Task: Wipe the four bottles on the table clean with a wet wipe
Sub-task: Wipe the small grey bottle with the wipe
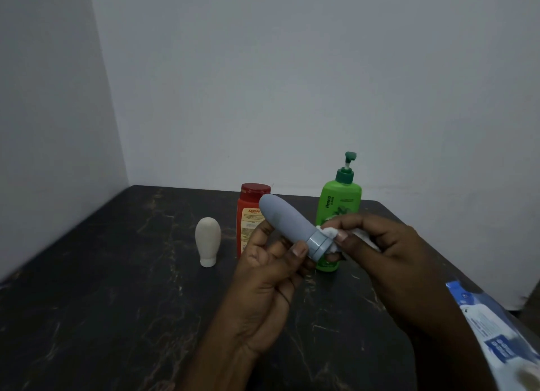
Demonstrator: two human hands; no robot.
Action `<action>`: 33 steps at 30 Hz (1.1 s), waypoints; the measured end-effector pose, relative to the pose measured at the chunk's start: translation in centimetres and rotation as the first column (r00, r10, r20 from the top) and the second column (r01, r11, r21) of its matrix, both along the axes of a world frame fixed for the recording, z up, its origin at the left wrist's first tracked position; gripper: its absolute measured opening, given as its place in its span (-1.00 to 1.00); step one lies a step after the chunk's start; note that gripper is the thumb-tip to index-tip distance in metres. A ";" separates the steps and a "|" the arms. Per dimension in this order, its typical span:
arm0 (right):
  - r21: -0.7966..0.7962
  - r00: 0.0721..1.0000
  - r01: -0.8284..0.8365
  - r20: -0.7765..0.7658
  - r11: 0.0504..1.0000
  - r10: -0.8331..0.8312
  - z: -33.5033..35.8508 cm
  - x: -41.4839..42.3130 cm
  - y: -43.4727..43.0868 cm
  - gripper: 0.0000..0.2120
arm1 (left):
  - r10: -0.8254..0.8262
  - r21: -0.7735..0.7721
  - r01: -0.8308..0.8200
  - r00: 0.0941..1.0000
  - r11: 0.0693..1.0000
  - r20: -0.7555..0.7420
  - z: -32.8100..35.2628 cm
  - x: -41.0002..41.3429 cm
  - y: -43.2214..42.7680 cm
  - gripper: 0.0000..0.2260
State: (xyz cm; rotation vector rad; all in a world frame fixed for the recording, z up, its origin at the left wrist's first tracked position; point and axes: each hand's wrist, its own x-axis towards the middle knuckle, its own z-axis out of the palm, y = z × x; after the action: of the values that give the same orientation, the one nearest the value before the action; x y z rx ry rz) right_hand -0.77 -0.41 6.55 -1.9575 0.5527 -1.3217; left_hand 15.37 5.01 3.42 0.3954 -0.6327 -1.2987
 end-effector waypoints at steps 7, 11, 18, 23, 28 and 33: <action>0.261 0.984 -0.114 0.165 0.959 0.072 -0.9 0.8 -0.5 -0.83 | -0.047 0.063 0.055 0.990 0.996 -0.132 0.0 -0.4 -0.2 -0.23; 0.267 0.984 -0.068 0.179 0.961 0.019 -1.2 1.1 -0.9 -0.84 | -0.042 0.083 0.059 0.979 0.995 -0.200 -0.1 -0.6 -0.3 -0.06; 0.089 0.979 -0.005 0.206 0.996 -0.013 -0.9 1.9 -0.1 -0.86 | -0.006 0.100 0.039 0.952 0.994 -0.306 0.2 -1.1 -0.1 -0.04; -0.200 0.997 0.060 0.068 0.978 -0.048 -0.9 1.7 0.2 -0.83 | -0.025 0.116 0.076 0.921 0.990 -0.388 0.3 -1.1 0.1 0.00; -0.537 0.960 0.237 0.004 0.809 -0.279 -1.3 2.0 0.3 -0.89 | -0.029 0.119 0.080 0.926 0.990 -0.376 0.4 -1.7 0.4 -0.04; -0.691 0.897 0.376 0.103 0.618 -0.431 -2.4 3.7 1.0 -0.80 | -0.073 0.124 0.123 0.936 0.985 -0.345 0.3 -1.7 0.8 -0.31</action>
State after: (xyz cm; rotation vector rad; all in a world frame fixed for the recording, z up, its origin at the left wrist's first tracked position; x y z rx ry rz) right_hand 2.95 0.62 4.13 -2.6082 0.6103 -1.9682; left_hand 13.70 5.76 3.77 0.2492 -0.2708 -1.4721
